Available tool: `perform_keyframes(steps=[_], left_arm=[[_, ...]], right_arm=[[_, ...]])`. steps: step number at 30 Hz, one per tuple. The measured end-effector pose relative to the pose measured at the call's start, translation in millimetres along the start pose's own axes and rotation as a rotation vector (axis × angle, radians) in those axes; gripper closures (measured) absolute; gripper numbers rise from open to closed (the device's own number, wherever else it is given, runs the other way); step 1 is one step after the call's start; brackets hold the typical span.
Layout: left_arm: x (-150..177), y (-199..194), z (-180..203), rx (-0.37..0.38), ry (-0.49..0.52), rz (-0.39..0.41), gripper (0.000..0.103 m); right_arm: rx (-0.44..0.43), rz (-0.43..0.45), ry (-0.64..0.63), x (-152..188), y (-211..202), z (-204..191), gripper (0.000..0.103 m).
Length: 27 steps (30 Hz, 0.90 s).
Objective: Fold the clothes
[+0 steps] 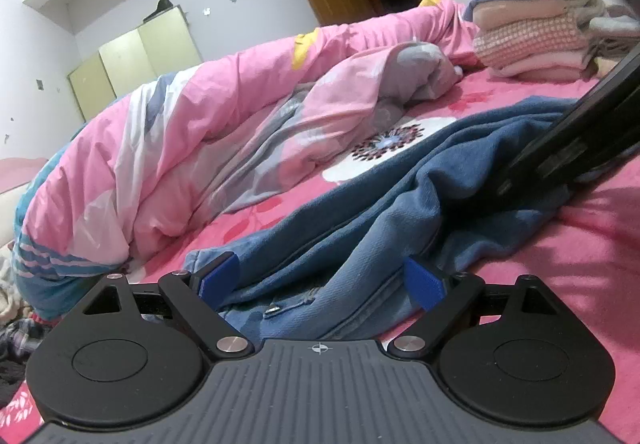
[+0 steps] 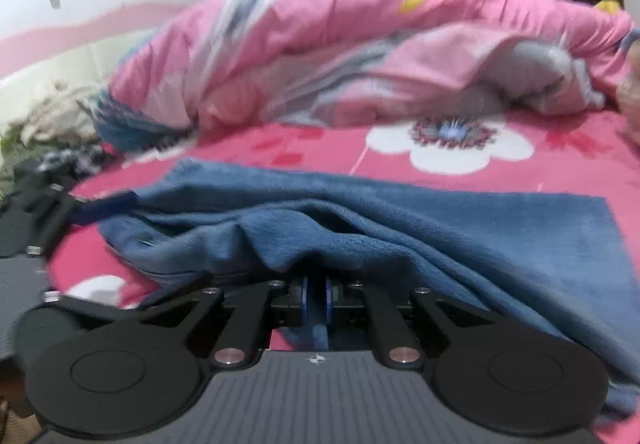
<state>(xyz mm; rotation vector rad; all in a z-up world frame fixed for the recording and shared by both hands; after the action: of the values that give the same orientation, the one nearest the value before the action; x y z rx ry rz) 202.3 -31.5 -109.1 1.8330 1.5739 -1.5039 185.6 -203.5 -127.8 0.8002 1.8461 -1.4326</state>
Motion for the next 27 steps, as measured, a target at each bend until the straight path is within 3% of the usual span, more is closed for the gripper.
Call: perform_keyframes(steps=[2, 7, 8, 14, 19, 23, 27], left_arm=[[0, 0, 1, 0.005, 0.001, 0.001, 0.013], [-2, -7, 3, 0.030, -0.004, 0.034, 0.012], [-2, -8, 4, 0.031, -0.004, 0.041, 0.012], [-4, -5, 3, 0.019, -0.012, 0.034, 0.012], [-12, 0, 9, 0.038, -0.037, 0.043, 0.012], [-11, 12, 15, 0.012, -0.017, -0.006, 0.012], [-8, 15, 12, 0.011, -0.037, -0.025, 0.012]], right_arm=[[-0.031, 0.004, 0.008, -1, -5, -5, 0.095], [-0.032, -0.052, 0.084, 1, 61, 5, 0.099], [-0.049, -0.056, 0.137, -2, 60, 9, 0.099], [-0.094, -0.033, 0.166, 3, 15, 5, 0.097], [-0.090, -0.069, 0.181, 4, 54, 15, 0.098], [-0.089, -0.066, 0.082, 2, 17, 7, 0.095], [-0.150, 0.047, -0.121, -6, -42, -1, 0.095]])
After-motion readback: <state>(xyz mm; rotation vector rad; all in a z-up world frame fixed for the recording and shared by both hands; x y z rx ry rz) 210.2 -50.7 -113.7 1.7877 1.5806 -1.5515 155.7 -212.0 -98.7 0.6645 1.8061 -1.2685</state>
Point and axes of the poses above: each gripper's, at about its wrist camera, not at the fingertips, and y roughly the way its jaws point, z to its right, x to its underside, the point moved 9 cm from there along y, roughly the way its jaws point, and after that the axes turned 4 degrees about -z, right-handed, at the moved point
